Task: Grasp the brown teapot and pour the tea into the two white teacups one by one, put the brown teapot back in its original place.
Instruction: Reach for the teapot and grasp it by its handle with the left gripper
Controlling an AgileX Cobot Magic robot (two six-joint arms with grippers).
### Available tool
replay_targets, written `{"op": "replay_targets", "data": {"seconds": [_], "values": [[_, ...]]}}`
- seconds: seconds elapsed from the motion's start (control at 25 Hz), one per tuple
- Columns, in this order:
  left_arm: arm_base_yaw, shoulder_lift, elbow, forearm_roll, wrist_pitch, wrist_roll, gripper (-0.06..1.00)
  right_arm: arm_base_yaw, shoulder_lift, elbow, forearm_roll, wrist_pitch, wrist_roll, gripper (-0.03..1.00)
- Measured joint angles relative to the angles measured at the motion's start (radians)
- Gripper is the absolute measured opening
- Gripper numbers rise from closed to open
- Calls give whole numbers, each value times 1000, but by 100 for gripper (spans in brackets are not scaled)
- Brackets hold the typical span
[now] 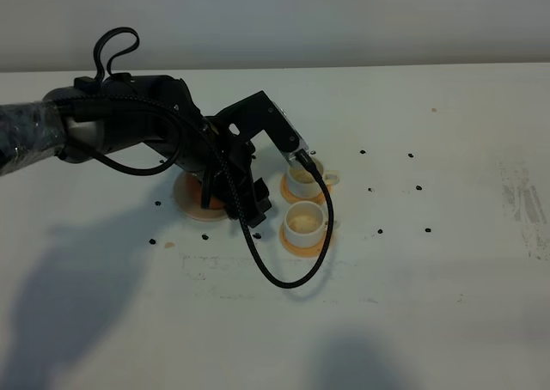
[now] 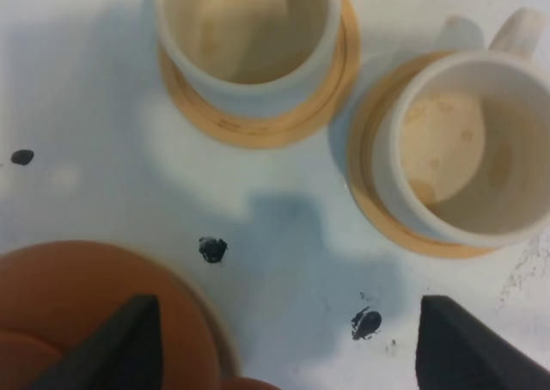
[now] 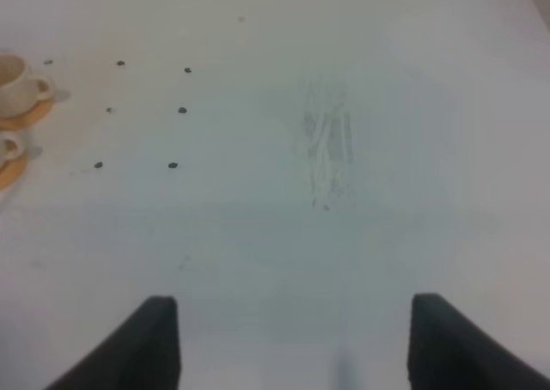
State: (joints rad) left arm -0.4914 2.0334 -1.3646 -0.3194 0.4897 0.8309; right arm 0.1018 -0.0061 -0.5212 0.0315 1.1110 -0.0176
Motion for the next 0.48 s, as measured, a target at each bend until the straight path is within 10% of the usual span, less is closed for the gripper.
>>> {"op": "replay_targets", "data": {"seconds": [0.48], "values": [[-52,-54,1,-94,42,36,60,0,0,0,0,0,0,54]]}}
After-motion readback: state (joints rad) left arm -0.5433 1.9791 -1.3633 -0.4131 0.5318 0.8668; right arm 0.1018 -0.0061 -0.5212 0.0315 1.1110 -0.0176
